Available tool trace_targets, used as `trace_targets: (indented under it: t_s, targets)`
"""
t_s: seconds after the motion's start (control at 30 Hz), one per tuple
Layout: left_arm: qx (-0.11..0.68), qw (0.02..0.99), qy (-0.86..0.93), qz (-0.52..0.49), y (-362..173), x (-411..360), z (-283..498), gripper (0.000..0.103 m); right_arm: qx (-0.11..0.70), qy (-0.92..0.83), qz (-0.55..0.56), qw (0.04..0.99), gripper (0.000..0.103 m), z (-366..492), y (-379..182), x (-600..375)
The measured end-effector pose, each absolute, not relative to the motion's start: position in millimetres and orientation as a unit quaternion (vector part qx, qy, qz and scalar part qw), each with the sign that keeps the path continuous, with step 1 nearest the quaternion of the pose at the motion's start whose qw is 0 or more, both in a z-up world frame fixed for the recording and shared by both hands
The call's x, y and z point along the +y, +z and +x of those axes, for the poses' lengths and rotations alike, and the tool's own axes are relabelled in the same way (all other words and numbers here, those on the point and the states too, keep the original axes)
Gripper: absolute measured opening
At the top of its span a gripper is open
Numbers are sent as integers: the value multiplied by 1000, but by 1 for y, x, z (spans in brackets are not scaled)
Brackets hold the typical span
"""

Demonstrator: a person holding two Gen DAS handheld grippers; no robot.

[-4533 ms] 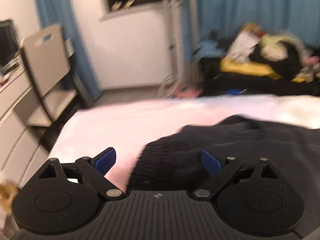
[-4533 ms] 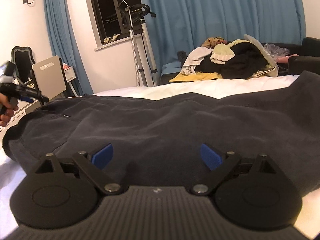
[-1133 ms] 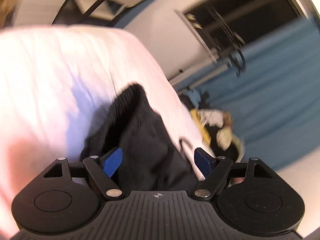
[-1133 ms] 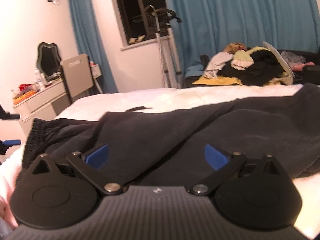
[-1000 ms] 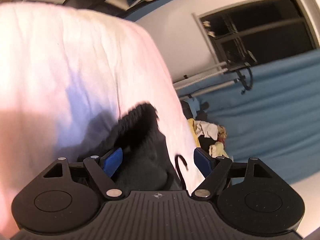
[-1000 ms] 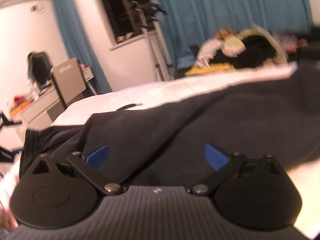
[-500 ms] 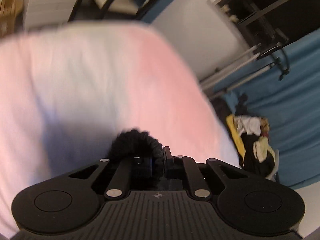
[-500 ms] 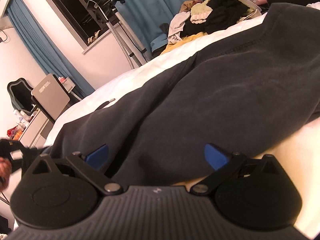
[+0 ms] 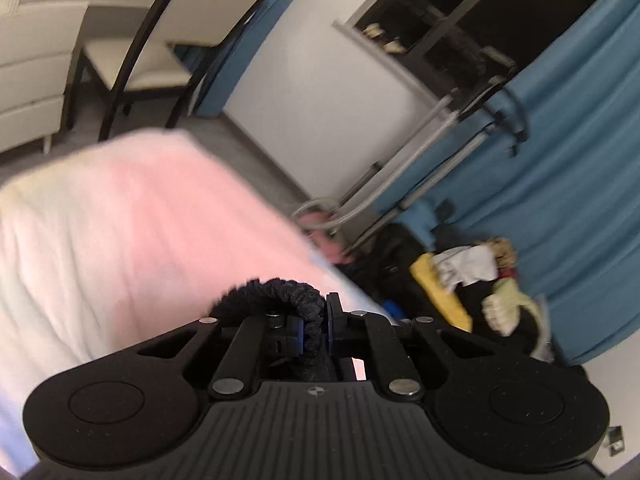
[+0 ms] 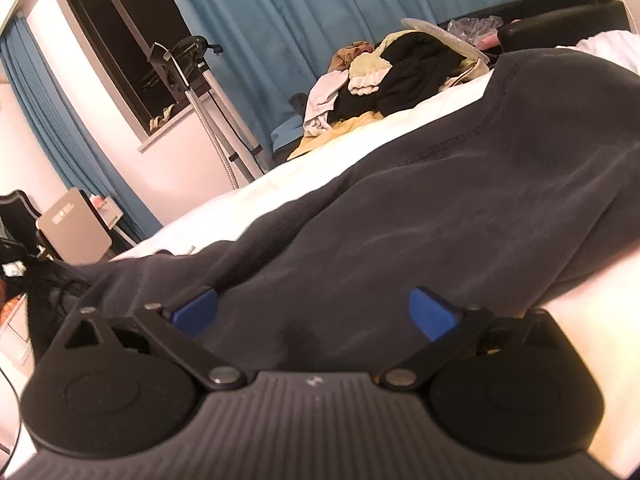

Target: Fold clothes

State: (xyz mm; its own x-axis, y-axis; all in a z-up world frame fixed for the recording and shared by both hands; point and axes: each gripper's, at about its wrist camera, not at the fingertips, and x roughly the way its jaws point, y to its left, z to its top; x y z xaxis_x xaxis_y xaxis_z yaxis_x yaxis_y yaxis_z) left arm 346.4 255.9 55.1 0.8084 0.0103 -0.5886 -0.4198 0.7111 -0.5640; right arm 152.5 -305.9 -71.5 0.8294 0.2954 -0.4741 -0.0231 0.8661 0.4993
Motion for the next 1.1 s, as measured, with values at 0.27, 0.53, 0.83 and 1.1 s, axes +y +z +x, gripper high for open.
trace_targets:
  t_s: [0.27,0.53,0.83,1.1]
  targets:
    - [315,852,103,-406,-25,272,335,91,277,97,207,933,103,173,-87,-300]
    - [316,883,147,-315,47,261,304,96,258,99,204,939,103,163,-77,-305]
    - [340,885,64,-312,68,181,206,96,227,98,191,950,103,141,-53,-309]
    - [345,829,-33,-439,-24,105,120,96,246,73,214,942,103,107,-36,-328]
